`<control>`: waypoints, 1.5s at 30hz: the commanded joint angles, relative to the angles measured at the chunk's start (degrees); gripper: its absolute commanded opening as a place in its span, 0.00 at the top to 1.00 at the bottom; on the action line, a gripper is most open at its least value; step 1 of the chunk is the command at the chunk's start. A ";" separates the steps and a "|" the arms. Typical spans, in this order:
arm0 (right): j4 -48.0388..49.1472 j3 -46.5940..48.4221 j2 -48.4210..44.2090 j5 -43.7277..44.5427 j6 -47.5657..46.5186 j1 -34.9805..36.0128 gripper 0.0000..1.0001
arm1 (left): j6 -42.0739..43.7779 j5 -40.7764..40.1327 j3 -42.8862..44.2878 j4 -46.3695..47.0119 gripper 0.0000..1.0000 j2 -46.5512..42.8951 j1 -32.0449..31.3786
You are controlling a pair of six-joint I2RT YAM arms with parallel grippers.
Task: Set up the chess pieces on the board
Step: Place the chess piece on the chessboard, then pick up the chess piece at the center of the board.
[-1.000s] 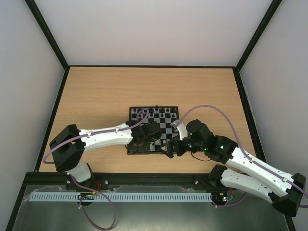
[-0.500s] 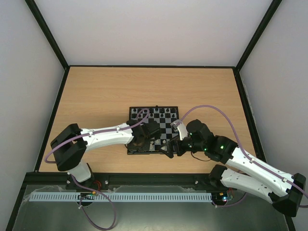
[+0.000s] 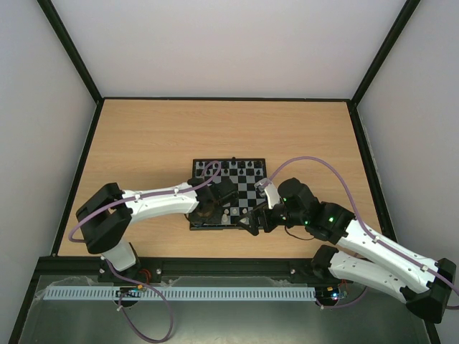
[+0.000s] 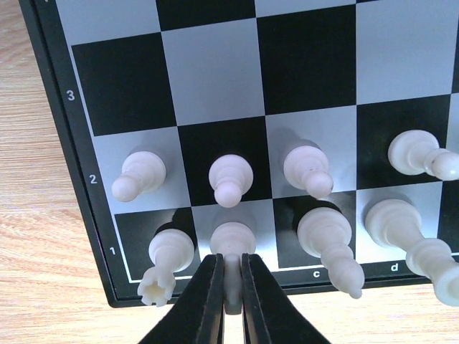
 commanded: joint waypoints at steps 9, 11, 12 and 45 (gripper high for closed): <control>0.26 -0.50 -0.36 -0.15 -0.43 -0.06 0.01 | 0.26 -0.51 2.34 -2.77 0.69 -2.06 0.16; 0.16 -0.46 -0.12 0.24 -0.35 -0.06 0.01 | 0.36 -1.05 3.20 -3.28 0.67 -2.68 0.16; 0.10 -0.36 -0.01 0.48 -0.34 -0.07 0.01 | 0.48 -1.38 3.63 -3.57 0.65 -3.09 0.21; -4.02 3.73 17.00 16.01 7.20 -30.18 0.01 | 11.50 -3.97 -8.80 19.94 0.24 -25.70 0.43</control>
